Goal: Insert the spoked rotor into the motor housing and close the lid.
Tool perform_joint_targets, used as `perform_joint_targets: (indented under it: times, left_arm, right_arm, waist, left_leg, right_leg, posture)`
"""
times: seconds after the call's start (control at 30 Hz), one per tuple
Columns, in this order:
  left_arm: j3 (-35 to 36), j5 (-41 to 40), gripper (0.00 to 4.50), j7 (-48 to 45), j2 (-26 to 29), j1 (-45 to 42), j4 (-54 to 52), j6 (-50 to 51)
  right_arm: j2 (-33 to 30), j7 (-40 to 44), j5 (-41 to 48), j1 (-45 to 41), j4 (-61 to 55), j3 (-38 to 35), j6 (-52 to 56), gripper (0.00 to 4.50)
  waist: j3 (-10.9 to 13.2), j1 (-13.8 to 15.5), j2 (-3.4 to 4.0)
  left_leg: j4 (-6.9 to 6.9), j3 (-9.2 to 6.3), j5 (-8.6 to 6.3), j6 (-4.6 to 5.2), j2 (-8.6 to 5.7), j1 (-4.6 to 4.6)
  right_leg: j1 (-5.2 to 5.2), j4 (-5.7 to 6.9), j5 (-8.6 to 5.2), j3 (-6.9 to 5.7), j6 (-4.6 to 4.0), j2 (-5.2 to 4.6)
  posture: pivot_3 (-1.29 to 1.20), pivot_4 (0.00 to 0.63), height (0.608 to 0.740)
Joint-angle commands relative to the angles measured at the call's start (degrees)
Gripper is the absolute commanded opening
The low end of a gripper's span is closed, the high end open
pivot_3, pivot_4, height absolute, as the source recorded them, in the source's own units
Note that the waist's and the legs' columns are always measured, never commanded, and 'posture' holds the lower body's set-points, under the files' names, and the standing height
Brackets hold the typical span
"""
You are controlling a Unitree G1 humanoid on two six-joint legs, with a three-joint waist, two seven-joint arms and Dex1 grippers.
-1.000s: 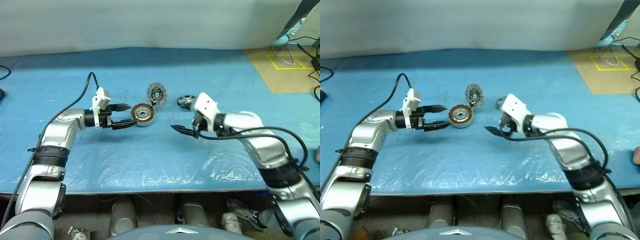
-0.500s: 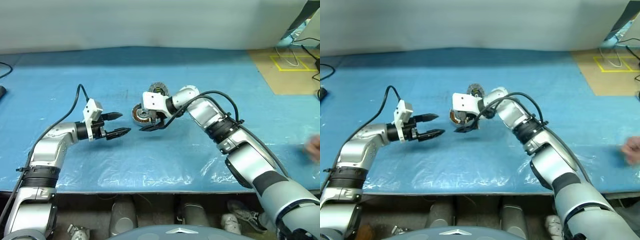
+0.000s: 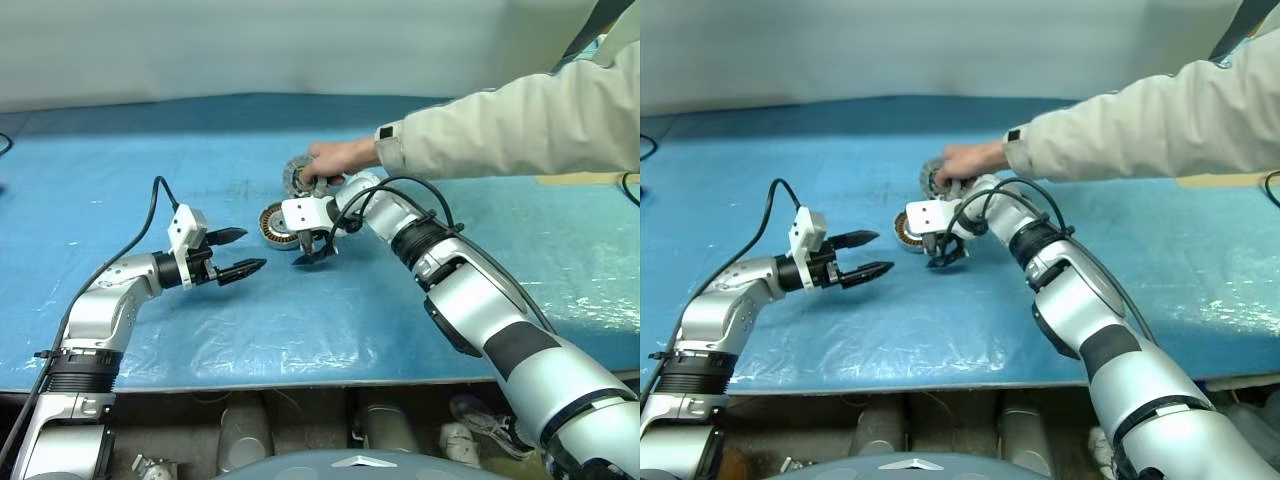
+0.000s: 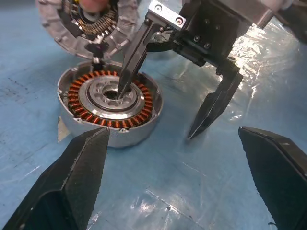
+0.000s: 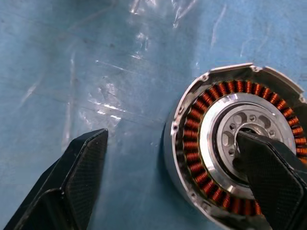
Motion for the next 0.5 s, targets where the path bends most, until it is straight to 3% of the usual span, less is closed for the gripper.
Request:
perform_joint_targets:
  times: [0.03, 0.33, 0.5]
  left_arm:
    - [0.8, -1.0, 4.50, 0.1, 0.4, -0.8, -1.3, 0.0]
    - [0.3, -0.9, 4.50, -1.2, 0.8, -0.9, -0.9, 0.3]
    - [-0.1, -0.9, 4.50, -1.2, 0.4, -2.6, 0.0, 0.5]
  right_arm:
    - [1.8, -1.5, -2.3, -0.3, 2.3, -0.1, -1.3, 4.47]
    - [1.1, -2.0, -3.8, -1.3, 2.1, -3.0, -2.9, 4.47]
    - [0.2, -1.1, 0.2, -3.6, -0.6, -8.7, -3.0, 4.47]
  waist:
    - [0.0, -0.1, 0.00]
    - [0.0, -0.1, 0.00]
    - [0.0, -0.2, 0.00]
  left_leg:
    - [0.00, 0.00, 0.00, 0.00, 0.01, 0.00]
    - [-0.02, 0.01, 0.00, 0.01, 0.01, -0.02]
    - [-0.04, 0.01, 0.01, 0.02, 0.05, -0.07]
  right_leg:
    - [0.00, 0.00, -0.01, 0.00, -0.01, 0.00]
    - [0.00, -0.02, -0.04, -0.03, -0.06, 0.00]
    - [-0.04, -0.02, -0.06, -0.06, -0.10, 0.02]
  posture:
    - [0.00, 0.150, 0.740]
    - [0.00, 0.150, 0.740]
    - [0.00, 0.150, 0.740]
